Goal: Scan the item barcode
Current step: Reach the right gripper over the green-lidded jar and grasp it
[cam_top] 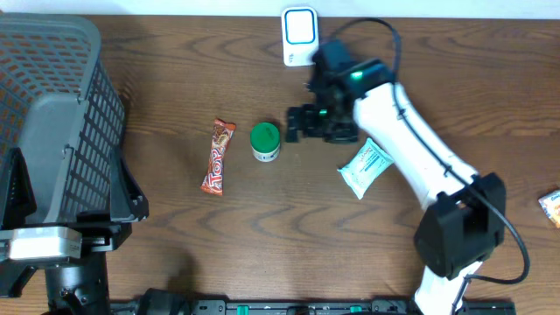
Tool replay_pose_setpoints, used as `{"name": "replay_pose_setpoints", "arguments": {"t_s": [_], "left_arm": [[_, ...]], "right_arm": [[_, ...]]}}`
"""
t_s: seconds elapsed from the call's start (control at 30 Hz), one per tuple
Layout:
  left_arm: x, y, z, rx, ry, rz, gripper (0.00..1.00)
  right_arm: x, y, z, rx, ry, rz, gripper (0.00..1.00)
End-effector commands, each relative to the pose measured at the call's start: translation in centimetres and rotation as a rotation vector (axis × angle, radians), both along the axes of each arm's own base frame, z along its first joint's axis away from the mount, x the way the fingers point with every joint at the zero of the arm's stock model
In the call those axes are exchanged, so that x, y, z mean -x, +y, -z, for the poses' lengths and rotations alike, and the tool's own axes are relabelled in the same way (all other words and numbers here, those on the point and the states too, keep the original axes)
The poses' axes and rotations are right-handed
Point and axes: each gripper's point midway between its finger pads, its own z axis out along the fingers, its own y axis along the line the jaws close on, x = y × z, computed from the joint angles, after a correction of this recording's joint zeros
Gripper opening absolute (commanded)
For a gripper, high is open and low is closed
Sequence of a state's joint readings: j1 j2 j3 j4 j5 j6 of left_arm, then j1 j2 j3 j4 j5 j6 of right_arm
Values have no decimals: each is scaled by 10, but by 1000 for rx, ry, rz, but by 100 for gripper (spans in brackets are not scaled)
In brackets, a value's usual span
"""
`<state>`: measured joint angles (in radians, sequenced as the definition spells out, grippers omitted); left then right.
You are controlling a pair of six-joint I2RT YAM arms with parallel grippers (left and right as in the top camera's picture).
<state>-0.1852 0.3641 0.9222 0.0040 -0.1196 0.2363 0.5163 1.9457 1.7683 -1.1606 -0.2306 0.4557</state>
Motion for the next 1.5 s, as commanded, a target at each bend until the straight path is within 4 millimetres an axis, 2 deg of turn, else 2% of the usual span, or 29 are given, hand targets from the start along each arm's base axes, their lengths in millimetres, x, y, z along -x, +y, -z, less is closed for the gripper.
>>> {"name": "replay_pose_setpoints", "arguments": {"t_s": [0.0, 0.1, 0.43, 0.67, 1.07, 1.27, 1.47], "left_arm": [[5, 3, -3, 3, -15, -13, 98], [5, 3, -3, 3, -16, -13, 98], [5, 3, -3, 3, -15, -13, 98], [5, 3, -3, 3, -15, -13, 98], [5, 3, -3, 2, -12, -13, 98], [5, 3, -2, 2, -12, -13, 98], [5, 3, -2, 2, -11, -13, 98]], "right_arm": [[-14, 12, -21, 47, -106, 66, 99], [-16, 30, -21, 36, -115, 43, 99], [-36, 58, 23, 87, -18, 30, 99], [-39, 80, 41, 65, 24, 24, 99], [-39, 80, 56, 81, 64, 91, 99], [-38, 82, 82, 105, 102, 112, 99], [-44, 86, 88, 99, 96, 157, 99]]}}
